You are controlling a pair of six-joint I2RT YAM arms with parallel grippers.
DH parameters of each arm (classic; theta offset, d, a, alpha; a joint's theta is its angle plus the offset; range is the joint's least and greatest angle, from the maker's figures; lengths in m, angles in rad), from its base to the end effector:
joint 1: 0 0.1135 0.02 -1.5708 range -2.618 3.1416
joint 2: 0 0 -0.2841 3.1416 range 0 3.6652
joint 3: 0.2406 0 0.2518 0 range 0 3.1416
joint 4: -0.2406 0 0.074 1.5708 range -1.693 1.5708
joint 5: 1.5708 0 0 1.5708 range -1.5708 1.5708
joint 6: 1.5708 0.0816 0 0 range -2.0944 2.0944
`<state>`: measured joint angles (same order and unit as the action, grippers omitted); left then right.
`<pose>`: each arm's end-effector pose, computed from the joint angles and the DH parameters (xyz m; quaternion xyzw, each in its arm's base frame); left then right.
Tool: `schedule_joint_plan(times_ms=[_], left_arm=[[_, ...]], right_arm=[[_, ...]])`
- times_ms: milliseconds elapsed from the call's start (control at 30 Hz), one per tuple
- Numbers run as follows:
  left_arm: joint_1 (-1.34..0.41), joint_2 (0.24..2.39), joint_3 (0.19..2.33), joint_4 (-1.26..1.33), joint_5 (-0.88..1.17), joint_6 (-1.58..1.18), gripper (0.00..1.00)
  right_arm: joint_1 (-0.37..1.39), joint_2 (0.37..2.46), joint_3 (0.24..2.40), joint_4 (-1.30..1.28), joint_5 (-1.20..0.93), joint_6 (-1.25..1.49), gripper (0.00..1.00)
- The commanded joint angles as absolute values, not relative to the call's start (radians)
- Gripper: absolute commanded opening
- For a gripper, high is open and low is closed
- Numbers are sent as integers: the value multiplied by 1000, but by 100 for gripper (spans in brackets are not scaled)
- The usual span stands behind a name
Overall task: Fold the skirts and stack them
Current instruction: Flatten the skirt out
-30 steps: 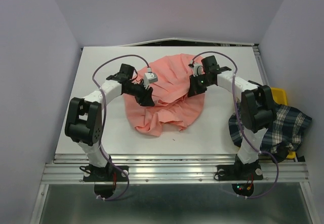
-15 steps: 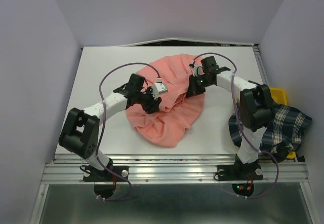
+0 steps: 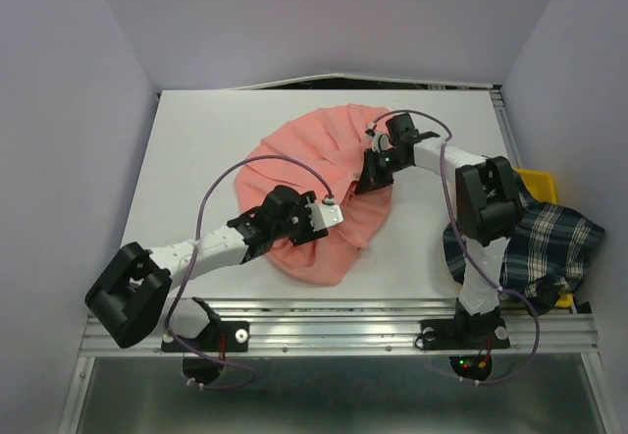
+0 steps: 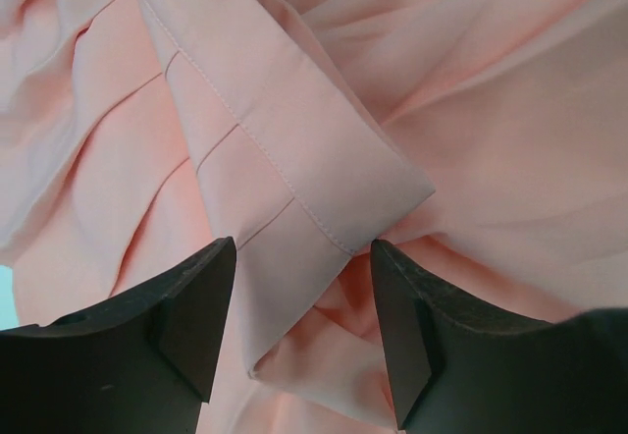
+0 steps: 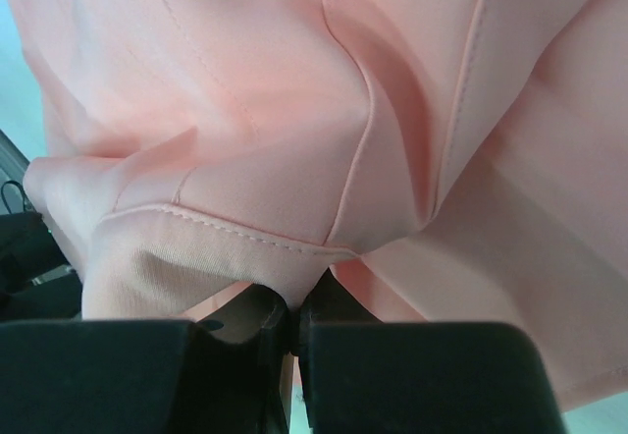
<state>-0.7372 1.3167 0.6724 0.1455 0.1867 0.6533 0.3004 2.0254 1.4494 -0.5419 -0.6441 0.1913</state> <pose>0.2234 -0.2233 0.2158 0.5849 0.6268 -0.1014 0.5047 0.4091 0.1780 0.1607 -0.1213 0.9191 0.3510 0.1315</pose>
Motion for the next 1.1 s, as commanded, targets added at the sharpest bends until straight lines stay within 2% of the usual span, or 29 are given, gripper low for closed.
schedule_joint_plan(times_ms=[0,367,633,733,833,1067], left_arm=[[-814,1292,598,293,-6,738,68],[-974,1339,457,633,-300,968,68],[-1054,1356,377,732,-307,1086,67],[-1084,1351,356,729,-311,1095,67],[-1086,1290,402,612,-299,1007,68],[-1088,1059,481,298,-121,925,69]], right_arm=[[291,2045,1503,-506,-690,229,1],[282,2082,1502,-503,-724,253,1],[273,2098,1497,-502,-753,262,1],[264,2100,1493,-500,-749,264,1],[264,2097,1486,-500,-752,268,1],[264,2077,1448,-469,-787,291,1]])
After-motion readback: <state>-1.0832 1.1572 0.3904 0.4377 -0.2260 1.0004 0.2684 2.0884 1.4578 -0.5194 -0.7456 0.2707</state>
